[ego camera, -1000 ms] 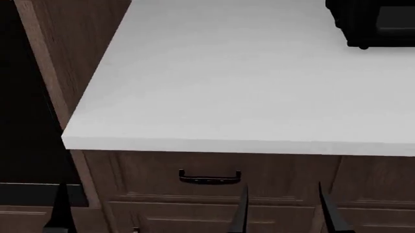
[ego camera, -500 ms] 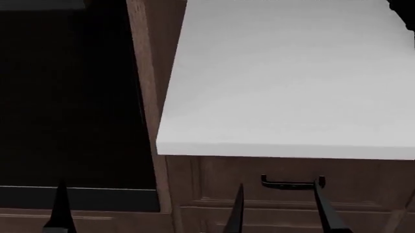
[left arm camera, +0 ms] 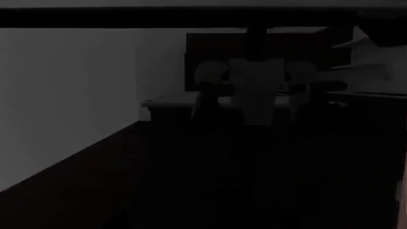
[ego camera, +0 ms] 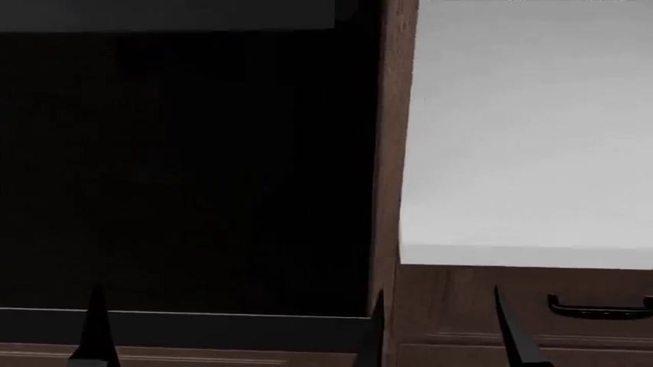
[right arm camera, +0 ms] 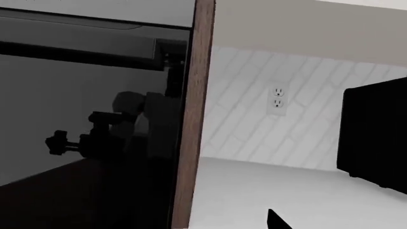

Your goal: Press the start button on the microwave

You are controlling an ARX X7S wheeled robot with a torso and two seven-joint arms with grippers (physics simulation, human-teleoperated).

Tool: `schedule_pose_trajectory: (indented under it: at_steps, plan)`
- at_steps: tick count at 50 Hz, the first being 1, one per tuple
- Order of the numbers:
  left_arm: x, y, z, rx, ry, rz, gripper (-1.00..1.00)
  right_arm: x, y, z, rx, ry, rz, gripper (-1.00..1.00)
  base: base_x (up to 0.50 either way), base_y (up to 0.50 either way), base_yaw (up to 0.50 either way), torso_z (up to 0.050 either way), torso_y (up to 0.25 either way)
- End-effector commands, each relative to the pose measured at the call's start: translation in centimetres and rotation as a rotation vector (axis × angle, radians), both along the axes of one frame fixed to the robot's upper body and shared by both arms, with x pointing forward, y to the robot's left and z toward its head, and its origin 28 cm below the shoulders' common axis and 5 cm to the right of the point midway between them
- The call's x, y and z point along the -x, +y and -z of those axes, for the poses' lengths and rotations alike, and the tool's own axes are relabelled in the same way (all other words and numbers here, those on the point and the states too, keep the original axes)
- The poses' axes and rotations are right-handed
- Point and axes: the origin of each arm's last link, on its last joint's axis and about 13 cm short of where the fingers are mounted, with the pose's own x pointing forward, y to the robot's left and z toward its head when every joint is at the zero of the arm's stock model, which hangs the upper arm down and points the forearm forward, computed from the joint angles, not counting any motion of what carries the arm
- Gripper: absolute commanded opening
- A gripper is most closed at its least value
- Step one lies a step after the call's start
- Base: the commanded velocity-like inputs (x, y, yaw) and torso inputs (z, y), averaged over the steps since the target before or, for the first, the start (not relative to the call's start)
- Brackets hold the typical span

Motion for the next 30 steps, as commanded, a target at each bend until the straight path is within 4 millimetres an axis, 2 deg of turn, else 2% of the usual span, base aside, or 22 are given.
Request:
schedule_pose_trajectory:
  at_steps: [1, 13, 26, 30]
  plan:
    - [-0.11, 0.13, -0.1, -0.009, -0.016, -0.015, 1.0, -0.01, -0.2, -0.25, 0.003, -0.013, 0.005, 1.0, 0.09, 0.5, 0.0, 0.0, 0.0]
    - [-0.08, 0.16, -0.18, -0.015, -0.018, -0.016, 1.0, -0.08, -0.12, -0.35, -0.005, -0.026, -0.006, 1.0, 0.1, 0.49, 0.0, 0.0, 0.0]
    - [-0.1, 0.12, -0.28, -0.017, -0.017, -0.015, 1.0, -0.14, -0.2, -0.39, -0.045, -0.038, -0.026, 1.0, 0.0, -0.01, 0.0, 0.0, 0.0]
    - [-0.09, 0.09, -0.23, -0.016, -0.017, -0.014, 1.0, -0.13, -0.21, -0.33, -0.04, -0.038, -0.024, 1.0, 0.23, -0.12, 0.0, 0.0, 0.0]
